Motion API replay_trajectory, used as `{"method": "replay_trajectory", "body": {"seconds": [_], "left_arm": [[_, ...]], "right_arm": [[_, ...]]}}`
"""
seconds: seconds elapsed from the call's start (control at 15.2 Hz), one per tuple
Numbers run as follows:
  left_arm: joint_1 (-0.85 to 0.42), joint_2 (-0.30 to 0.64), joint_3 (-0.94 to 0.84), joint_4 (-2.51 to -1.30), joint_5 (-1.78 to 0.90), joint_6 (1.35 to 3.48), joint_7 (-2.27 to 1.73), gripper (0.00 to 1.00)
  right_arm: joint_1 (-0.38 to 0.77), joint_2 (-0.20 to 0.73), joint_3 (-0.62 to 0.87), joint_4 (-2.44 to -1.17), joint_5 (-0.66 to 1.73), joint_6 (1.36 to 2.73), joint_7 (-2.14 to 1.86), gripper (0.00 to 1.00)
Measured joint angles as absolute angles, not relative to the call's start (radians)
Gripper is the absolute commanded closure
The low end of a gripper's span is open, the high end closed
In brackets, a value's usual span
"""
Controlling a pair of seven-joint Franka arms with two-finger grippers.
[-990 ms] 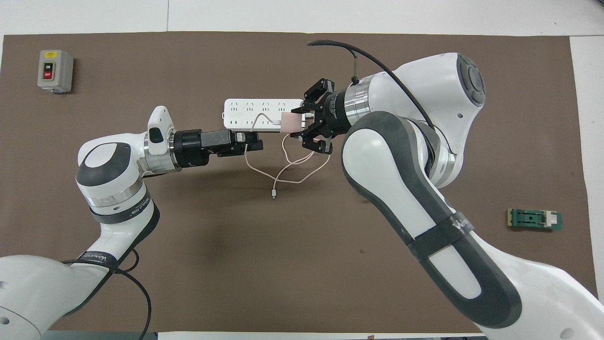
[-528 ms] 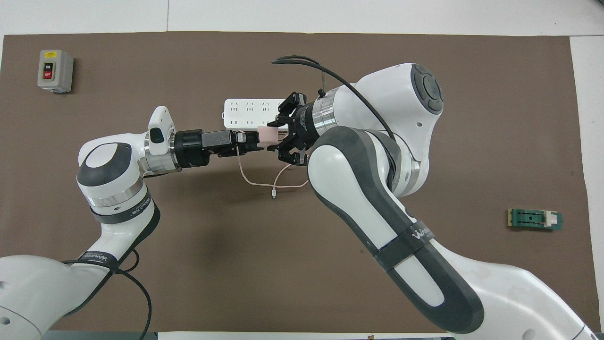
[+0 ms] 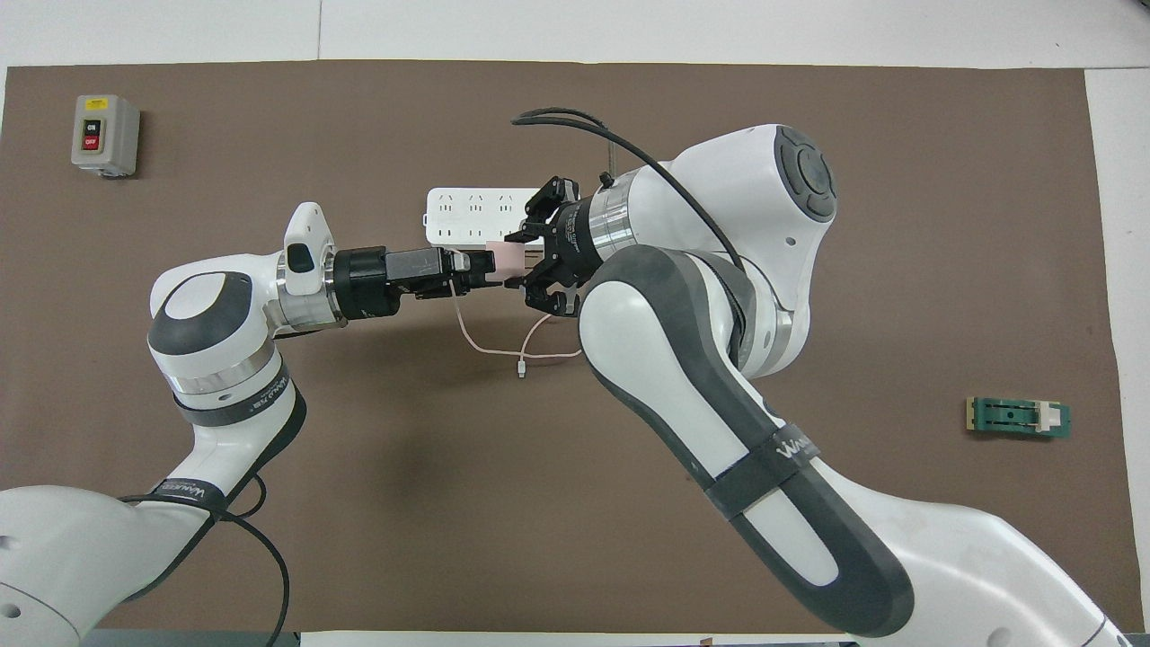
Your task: Plug charger into power strip
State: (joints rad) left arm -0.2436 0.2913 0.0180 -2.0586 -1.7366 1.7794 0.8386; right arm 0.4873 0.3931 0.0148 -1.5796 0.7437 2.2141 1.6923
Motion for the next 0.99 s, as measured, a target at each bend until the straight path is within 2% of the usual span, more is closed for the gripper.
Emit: {"method": "replay_trajectory", "body": {"seconds": [0.07, 0.13, 0.53, 0.66, 0.73, 0.79, 0.86, 0.99], "left_arm": [[-0.244, 0.291, 0.018, -2.059, -1.737, 1.783, 0.839, 0.88], [-0.244, 0.291, 0.018, -2.059, -1.737, 1.784, 0.839, 1.00], [-0.244, 0.291, 0.018, -2.056, -1.727, 1.789, 0.851, 1.00], [-0.244, 0.291, 0.018, -2.054, -1.725, 1.791, 0.851, 1.00], [-0.244, 0.291, 0.018, -2.052, -1.724, 1.793, 0.850, 1.00], [-0.244, 0.289, 0.016, -2.048, -1.719, 1.803, 0.850, 1.00], [-0.244, 0.284, 0.015, -2.045, -1.702, 1.835, 0.845, 1.00], [-0.238, 0.271, 0.025, -2.040, -1.646, 1.902, 0.833, 1.00]], "right_arm": [[0.487, 0.393, 0.015, -1.580, 0.744, 2.214, 1.692, 0.92], [0.487, 0.393, 0.014, -1.580, 0.744, 2.214, 1.692, 0.92], [0.487, 0.393, 0.013, -1.579, 0.744, 2.216, 1.700, 0.89], [0.487, 0.393, 0.012, -1.578, 0.744, 2.217, 1.700, 0.67], [0.487, 0.393, 0.012, -1.578, 0.744, 2.218, 1.700, 0.32], [0.487, 0.393, 0.012, -1.577, 0.744, 2.222, 1.700, 0.04], [0.487, 0.394, 0.012, -1.577, 0.744, 2.224, 1.700, 0.00], [0.486, 0.393, 0.009, -1.576, 0.744, 2.224, 1.700, 0.00]]}}
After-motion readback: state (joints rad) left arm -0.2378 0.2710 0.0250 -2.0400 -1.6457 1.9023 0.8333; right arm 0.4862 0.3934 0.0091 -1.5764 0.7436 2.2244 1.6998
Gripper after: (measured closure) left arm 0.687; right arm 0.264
